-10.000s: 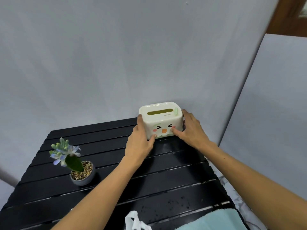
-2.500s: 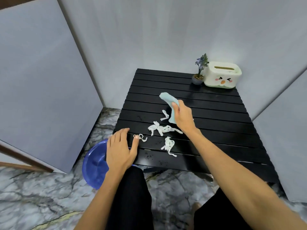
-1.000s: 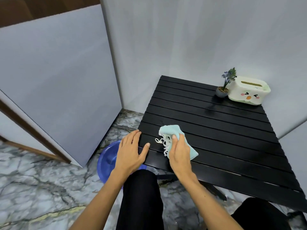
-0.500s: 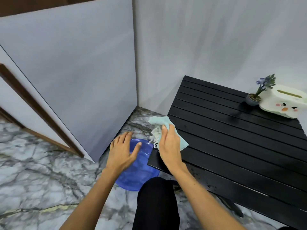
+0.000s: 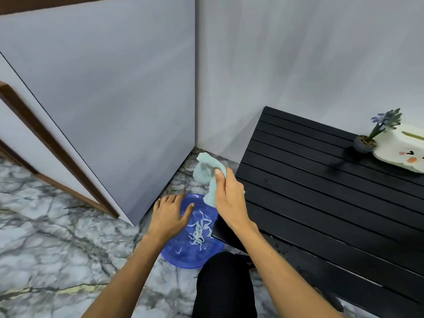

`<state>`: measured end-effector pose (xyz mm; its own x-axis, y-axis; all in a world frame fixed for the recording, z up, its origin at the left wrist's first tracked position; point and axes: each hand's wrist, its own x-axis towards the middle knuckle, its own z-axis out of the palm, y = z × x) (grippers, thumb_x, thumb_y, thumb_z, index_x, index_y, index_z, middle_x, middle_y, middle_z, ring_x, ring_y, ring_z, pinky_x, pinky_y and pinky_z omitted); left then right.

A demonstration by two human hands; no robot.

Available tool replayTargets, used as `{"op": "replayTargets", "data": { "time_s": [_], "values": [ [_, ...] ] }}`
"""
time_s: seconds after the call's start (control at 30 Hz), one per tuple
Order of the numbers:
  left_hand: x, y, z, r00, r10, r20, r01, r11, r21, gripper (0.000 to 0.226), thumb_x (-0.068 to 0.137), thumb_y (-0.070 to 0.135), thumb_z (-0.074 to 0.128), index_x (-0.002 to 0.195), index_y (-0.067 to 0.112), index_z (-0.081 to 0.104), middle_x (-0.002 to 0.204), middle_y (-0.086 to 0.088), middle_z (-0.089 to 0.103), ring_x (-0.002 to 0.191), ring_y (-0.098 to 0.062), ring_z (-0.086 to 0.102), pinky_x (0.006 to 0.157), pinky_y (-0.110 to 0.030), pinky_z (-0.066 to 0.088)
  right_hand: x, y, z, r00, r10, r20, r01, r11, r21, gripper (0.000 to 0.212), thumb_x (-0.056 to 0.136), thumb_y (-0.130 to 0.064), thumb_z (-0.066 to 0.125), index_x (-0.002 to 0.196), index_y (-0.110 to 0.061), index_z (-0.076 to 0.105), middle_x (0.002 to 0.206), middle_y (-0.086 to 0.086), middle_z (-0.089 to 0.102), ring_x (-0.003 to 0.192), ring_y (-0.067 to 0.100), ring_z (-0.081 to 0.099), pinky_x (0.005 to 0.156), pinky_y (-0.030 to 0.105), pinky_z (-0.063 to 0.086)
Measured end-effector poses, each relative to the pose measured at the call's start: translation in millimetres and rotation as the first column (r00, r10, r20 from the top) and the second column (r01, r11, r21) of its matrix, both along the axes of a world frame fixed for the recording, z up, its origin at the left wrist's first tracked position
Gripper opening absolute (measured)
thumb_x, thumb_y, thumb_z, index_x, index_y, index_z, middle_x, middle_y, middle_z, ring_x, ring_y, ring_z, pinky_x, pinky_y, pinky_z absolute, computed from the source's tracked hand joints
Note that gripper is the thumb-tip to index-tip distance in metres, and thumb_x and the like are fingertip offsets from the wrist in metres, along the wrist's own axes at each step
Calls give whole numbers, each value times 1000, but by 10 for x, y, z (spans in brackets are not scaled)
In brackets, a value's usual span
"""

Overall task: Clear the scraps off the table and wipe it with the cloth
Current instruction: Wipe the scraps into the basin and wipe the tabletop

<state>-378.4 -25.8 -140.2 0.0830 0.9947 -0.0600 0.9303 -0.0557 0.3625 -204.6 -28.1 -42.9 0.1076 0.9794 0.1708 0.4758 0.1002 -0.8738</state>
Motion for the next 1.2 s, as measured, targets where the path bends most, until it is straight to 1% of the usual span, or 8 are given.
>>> {"op": "replayTargets", "data": {
  "time_s": [0.17, 0.37, 0.57, 0.77, 0.87, 0.9, 0.97, 1.2],
  "values": [
    [82, -29, 98, 998, -16, 57, 16, 1000, 1, 72, 87, 69, 19, 118, 21, 62, 115, -1, 70, 107, -29, 63, 91, -43, 47, 370, -222, 280, 989, -59, -133, 60, 998, -2, 30, 106, -34, 38, 89, -15, 54, 64, -6, 50, 50, 3, 43, 48, 18, 36],
    [379, -42, 419, 985, -87, 151, 69, 990, 124, 62, 90, 65, 23, 97, 21, 66, 95, -2, 69, 91, -29, 62, 71, -37, 48, 1167, -494, 551, 987, -160, -15, 161, 986, 38, 29, 106, -36, 37, 95, -17, 57, 68, -3, 57, 55, 4, 48, 51, 19, 38],
    [783, -87, 641, 960, -162, 228, 128, 979, 155, 71, 90, 65, 25, 123, 14, 62, 120, -10, 64, 110, -32, 59, 92, -45, 48, 1843, -701, 549, 952, -257, 164, 254, 966, 39, 24, 106, -33, 37, 102, -17, 54, 71, -3, 58, 61, 9, 53, 53, 17, 37],
    [1196, -238, 706, 945, -236, 226, 209, 968, 136, 70, 95, 61, 33, 142, 11, 47, 151, -9, 39, 138, -27, 38, 111, -38, 34, 1864, -861, 174, 944, -168, 284, 196, 978, -73, 20, 106, -34, 38, 93, -28, 52, 76, -3, 61, 71, 13, 57, 61, 24, 39],
    [1327, -326, 696, 958, -211, 195, 190, 974, 123, 83, 89, 69, 24, 148, 13, 39, 160, -9, 25, 147, -25, 24, 116, -39, 28, 1737, -873, -66, 901, -60, 430, 108, 990, -88, 28, 105, -38, 37, 108, -26, 62, 111, -2, 67, 107, 21, 59, 95, 36, 43],
    [1351, -346, 693, 965, -203, 163, 183, 975, 129, 85, 87, 70, 21, 150, 14, 36, 162, -8, 22, 148, -24, 21, 116, -40, 27, 1702, -854, -119, 871, -26, 491, 97, 988, -120, 37, 105, -40, 35, 124, -22, 61, 133, 0, 61, 128, 22, 50, 110, 38, 34],
    [1376, -372, 682, 976, -195, 99, 182, 975, 127, 86, 87, 70, 17, 153, 16, 29, 164, -6, 16, 150, -23, 17, 117, -40, 24, 1664, -811, -129, 845, 19, 534, 108, 973, -206, 46, 107, -40, 31, 145, -20, 47, 157, -1, 38, 149, 19, 24, 122, 37, 12],
    [1382, -379, 626, 972, -233, -19, 234, 965, 116, 80, 93, 62, 11, 158, 16, 14, 167, -4, 1, 153, -18, 2, 122, -35, 8, 1571, -358, -93, 805, 114, 582, 100, 941, -323, 64, 105, -50, 18, 159, -16, 15, 167, -1, 6, 153, 16, -1, 123, 38, -3]
  ]
}}
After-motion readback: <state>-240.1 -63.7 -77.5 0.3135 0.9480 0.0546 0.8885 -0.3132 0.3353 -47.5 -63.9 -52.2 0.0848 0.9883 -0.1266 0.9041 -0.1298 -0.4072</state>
